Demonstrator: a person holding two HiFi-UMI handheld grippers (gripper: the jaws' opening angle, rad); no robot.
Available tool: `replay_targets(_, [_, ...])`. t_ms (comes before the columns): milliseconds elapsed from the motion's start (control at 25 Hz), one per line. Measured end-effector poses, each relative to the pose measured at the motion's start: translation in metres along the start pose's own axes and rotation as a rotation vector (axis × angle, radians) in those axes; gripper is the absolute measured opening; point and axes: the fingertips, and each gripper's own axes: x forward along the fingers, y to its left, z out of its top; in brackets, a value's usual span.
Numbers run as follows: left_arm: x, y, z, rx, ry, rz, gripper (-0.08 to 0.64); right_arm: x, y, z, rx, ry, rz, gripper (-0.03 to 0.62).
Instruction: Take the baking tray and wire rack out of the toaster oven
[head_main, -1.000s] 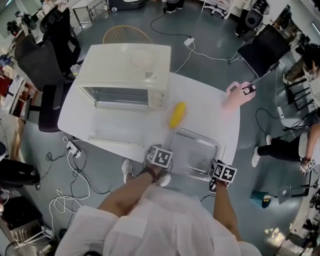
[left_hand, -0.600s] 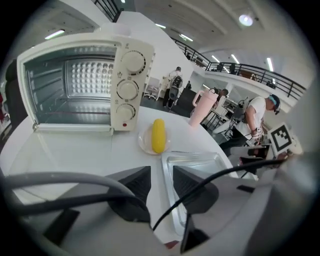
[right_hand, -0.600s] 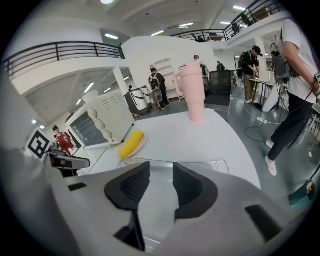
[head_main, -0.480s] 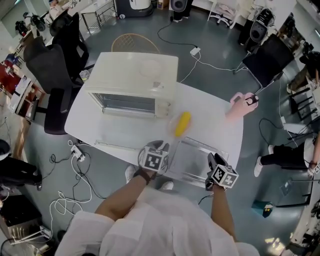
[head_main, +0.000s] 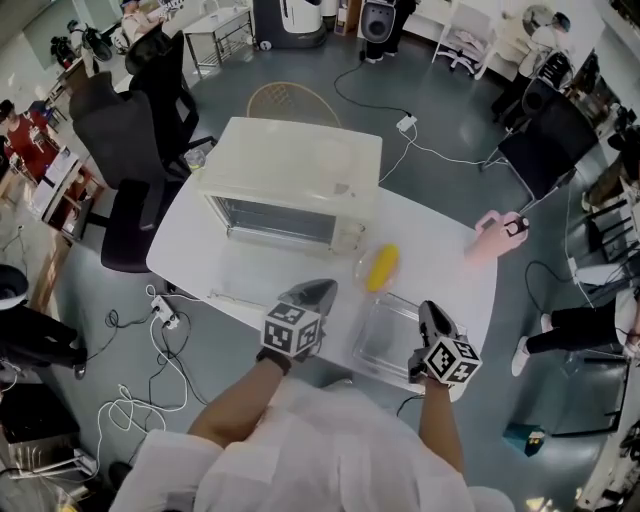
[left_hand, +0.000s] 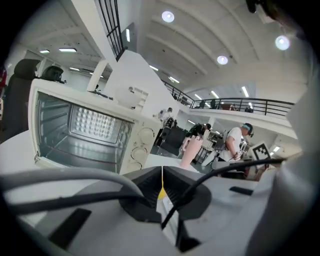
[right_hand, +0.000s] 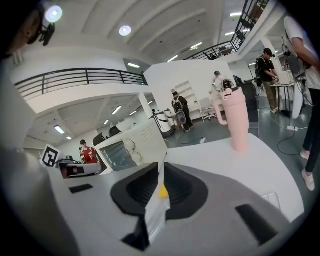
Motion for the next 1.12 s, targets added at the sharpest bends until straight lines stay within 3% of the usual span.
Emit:
replay_targets(120, [-0.022,0.014,0.025,0.005,-0.08,-0.007,0.014,0.006,0.028,0.017,-0.055,-0.054,0.041,0.006])
replay_targets(480, [-0.089,0.067,0.081,0.029,-0.261,0.007,0.014,0.021,0.098,0.041,-0.129,-0.158,0.125,0.005])
replay_targets(840, [-0.139,0.119,0.119,0.106,-0.368,0.066,0.014,0.039,0.145,0.055,-0.153,-0.215,0.142,0.005])
replay_targets(1120, [-0.174,0.158,0.135,0.112,-0.412,0.084,0.014,0.048,0.183,0.065,-0.181,-0.259,0.153,0.003])
